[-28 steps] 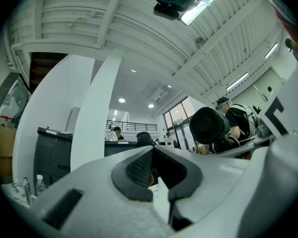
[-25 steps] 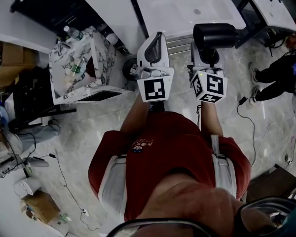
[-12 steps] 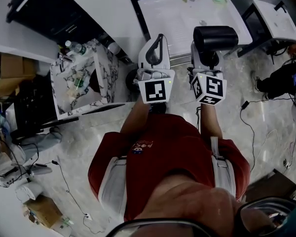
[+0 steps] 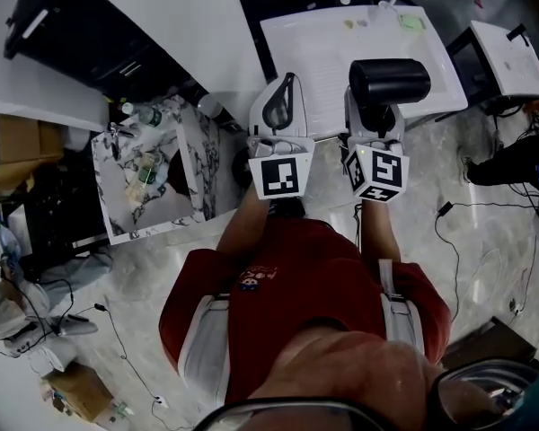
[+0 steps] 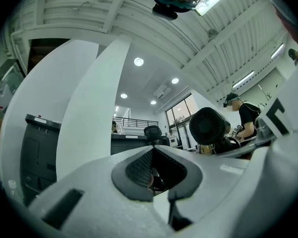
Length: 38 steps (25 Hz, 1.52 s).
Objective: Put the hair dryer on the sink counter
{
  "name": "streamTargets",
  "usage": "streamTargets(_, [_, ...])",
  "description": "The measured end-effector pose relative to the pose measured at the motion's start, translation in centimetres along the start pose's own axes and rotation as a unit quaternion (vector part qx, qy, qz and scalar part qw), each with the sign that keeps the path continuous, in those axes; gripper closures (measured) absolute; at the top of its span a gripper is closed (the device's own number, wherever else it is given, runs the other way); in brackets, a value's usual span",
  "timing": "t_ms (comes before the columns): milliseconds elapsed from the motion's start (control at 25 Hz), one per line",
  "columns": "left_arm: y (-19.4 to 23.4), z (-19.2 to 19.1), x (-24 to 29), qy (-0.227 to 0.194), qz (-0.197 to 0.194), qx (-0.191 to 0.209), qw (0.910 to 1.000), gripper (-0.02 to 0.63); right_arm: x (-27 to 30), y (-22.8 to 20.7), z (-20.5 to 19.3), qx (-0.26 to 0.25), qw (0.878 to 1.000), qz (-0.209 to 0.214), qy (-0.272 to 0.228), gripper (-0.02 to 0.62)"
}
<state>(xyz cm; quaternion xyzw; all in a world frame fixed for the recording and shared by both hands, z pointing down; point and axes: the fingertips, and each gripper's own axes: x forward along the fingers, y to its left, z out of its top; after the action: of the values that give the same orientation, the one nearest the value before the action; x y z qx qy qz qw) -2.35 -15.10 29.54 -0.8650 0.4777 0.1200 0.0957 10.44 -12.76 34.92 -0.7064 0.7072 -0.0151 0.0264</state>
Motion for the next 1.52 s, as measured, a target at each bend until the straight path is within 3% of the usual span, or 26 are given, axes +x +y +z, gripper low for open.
streamTargets(920, [7.5, -2.5, 6.4, -0.002, -0.012, -0.01, 0.9999, 0.604, 10.1, 3.3, 0.1, -0.012, 1.0, 0.0, 0.002, 0.396])
streamTargets(1520, [5.8, -3.7, 13.0, -0.002, 0.032, 0.02, 0.9993, 0.604, 16.6, -1.5, 0.6, -0.006, 0.998, 0.059, 0.0, 0.396])
